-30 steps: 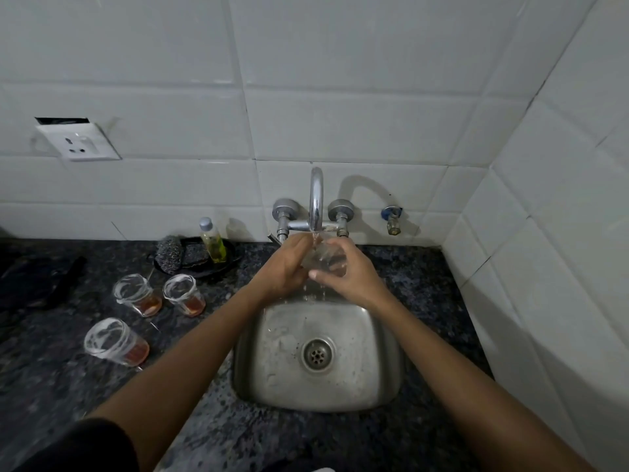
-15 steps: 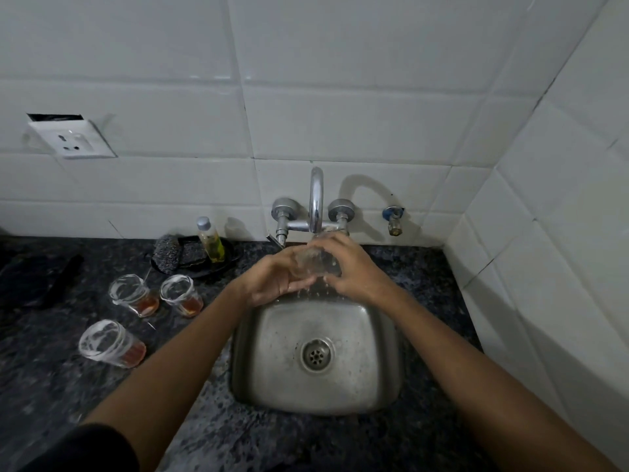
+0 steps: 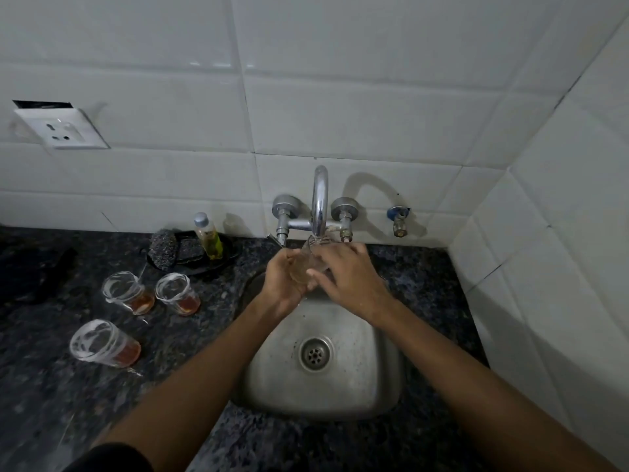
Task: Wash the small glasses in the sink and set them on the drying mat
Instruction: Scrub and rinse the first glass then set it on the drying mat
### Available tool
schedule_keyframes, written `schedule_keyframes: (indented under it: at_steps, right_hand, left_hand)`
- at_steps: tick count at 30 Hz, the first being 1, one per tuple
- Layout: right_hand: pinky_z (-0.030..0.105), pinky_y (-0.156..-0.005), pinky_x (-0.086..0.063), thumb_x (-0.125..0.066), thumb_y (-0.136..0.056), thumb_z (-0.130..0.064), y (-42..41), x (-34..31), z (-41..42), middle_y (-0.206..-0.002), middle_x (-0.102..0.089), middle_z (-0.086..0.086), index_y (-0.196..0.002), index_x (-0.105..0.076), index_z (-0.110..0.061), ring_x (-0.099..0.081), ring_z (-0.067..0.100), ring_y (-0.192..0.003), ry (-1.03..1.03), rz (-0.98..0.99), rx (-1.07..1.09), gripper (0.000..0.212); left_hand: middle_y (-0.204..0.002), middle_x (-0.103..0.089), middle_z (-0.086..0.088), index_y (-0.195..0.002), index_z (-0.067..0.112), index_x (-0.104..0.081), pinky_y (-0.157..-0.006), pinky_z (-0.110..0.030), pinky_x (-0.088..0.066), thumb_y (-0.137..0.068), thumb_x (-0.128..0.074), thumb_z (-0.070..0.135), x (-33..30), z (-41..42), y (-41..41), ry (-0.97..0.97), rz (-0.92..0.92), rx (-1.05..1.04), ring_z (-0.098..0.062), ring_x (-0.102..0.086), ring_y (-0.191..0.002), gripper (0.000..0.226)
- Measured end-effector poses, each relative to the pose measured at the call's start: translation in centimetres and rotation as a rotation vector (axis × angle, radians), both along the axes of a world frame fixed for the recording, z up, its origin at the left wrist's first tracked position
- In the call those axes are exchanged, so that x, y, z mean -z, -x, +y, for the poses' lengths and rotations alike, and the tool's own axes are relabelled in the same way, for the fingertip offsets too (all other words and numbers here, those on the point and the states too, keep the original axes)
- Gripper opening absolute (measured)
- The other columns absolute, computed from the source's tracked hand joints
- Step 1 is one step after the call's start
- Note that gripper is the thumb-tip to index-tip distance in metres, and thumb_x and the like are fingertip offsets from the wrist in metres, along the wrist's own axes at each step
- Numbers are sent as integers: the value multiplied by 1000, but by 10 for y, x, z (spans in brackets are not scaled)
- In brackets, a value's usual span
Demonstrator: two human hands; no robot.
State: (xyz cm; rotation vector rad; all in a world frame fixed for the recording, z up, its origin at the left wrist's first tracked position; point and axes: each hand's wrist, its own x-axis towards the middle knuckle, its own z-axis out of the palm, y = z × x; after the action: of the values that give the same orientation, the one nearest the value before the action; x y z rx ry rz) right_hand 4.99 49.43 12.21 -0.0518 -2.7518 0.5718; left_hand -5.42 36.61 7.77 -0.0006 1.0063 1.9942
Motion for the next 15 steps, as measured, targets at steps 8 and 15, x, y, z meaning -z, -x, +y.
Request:
schedule_keyframes:
  at_steps: [8,15]
  right_hand:
    - [32,-72,-53,-69,-97,-16,21,-31,17,-115,-68,1,-113,-72,-21,-63,17,-89,-395,-260,-403,17]
    - [40,-84,-55,-63,-100,-44,32,-21,16,-115,-67,4,-117,-65,-17,-67,24,-105,-376,-446,-232,32]
  left_hand:
    - [-87,-74,-8,-99,11,-74,-66,-34,-59,-106,-47,39,-2,12,11,254,-5,144,-22,-70,-74,40]
    - [-96,-76,-16,-102,1,-72,-81,-41,-56,-101,-34,24,8,23,16,231,-134,22,-28,-72,-89,45]
